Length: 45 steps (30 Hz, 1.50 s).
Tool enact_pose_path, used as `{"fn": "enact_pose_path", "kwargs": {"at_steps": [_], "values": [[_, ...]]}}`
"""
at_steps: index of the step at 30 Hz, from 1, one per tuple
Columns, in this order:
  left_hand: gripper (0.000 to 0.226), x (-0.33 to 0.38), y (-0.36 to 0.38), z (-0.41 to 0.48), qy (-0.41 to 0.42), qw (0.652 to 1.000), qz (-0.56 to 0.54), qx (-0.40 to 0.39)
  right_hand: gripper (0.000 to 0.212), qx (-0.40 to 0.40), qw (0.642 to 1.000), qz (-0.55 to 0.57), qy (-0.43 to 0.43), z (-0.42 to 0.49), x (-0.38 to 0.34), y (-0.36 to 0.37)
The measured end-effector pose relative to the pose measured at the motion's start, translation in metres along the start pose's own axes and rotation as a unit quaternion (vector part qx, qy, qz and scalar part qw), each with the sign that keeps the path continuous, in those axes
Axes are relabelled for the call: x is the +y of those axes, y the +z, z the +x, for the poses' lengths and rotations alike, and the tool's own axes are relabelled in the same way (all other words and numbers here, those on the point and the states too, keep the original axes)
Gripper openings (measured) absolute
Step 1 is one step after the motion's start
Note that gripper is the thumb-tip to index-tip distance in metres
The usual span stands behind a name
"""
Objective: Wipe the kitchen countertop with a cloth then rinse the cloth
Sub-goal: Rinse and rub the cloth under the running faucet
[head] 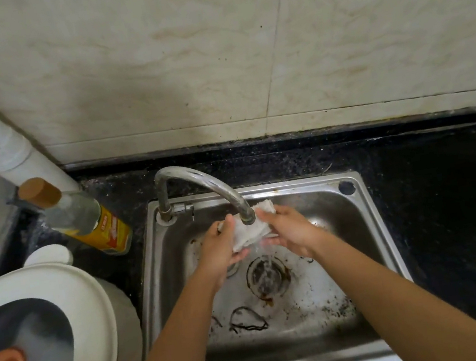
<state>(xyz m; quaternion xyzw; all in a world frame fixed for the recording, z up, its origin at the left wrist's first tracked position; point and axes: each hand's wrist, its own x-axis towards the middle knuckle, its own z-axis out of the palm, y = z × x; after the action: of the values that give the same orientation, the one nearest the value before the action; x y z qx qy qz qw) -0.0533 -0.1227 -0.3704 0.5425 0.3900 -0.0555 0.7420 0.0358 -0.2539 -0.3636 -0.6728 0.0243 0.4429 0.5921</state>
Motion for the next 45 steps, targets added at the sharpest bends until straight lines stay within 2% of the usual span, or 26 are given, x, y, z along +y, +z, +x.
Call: {"fn": "enact_pose_path", "kwargs": {"at_steps": [3,10,14,16,20,23,25,29,31,33,35,39,40,42,45], "values": [[0.044,-0.004,0.015,0.000,0.016,0.998,0.021,0.053,0.023,0.062,0.993,-0.091,-0.028,-0.002,0.010,0.018],[0.060,-0.007,0.023,0.004,-0.006,0.997,0.023,0.076,0.037,0.086,0.972,-0.167,-0.142,-0.008,0.027,0.038],[0.053,-0.010,0.024,0.007,-0.024,0.995,0.070,0.070,0.046,0.154,0.912,-0.343,-0.163,-0.008,0.031,0.042],[0.048,-0.010,0.023,0.010,-0.018,0.994,0.092,0.060,0.050,0.162,0.895,-0.381,-0.163,-0.008,0.029,0.040],[0.039,-0.011,0.024,0.014,-0.004,0.990,0.126,0.058,0.053,0.188,0.924,-0.322,-0.087,-0.001,0.021,0.035],[0.037,-0.009,0.026,0.013,-0.002,0.996,0.076,0.046,0.054,0.215,0.907,-0.352,-0.088,-0.003,0.013,0.038],[0.040,-0.010,0.025,0.013,-0.007,0.997,0.048,0.055,0.051,0.203,0.894,-0.383,-0.109,-0.005,0.013,0.041],[0.038,-0.015,0.022,0.015,-0.015,0.997,0.027,0.068,0.027,0.154,0.887,-0.416,-0.126,-0.005,0.019,0.043],[0.033,-0.013,0.021,0.011,-0.008,0.998,0.019,0.065,0.015,0.147,0.910,-0.366,-0.125,-0.006,0.019,0.042],[0.033,-0.012,0.021,0.006,-0.003,0.998,0.004,0.055,0.016,0.146,0.935,-0.301,-0.121,-0.008,0.016,0.040],[0.031,-0.011,0.018,0.000,-0.005,0.999,-0.026,0.027,0.019,0.138,0.946,-0.273,-0.109,-0.008,0.013,0.036],[0.019,-0.008,0.006,-0.009,-0.013,0.995,-0.088,-0.045,0.012,0.094,0.966,-0.229,-0.070,-0.003,0.008,0.027],[0.016,-0.007,0.005,-0.010,-0.014,0.996,-0.081,-0.040,0.008,0.082,0.969,-0.219,-0.073,-0.003,0.008,0.025],[0.014,-0.008,0.004,-0.007,0.006,1.000,-0.004,0.022,0.008,0.052,0.976,-0.194,-0.090,-0.005,0.009,0.025],[0.028,-0.009,0.003,-0.002,0.077,0.983,0.128,0.103,0.009,0.020,0.981,-0.162,-0.101,-0.010,0.011,0.028]]}}
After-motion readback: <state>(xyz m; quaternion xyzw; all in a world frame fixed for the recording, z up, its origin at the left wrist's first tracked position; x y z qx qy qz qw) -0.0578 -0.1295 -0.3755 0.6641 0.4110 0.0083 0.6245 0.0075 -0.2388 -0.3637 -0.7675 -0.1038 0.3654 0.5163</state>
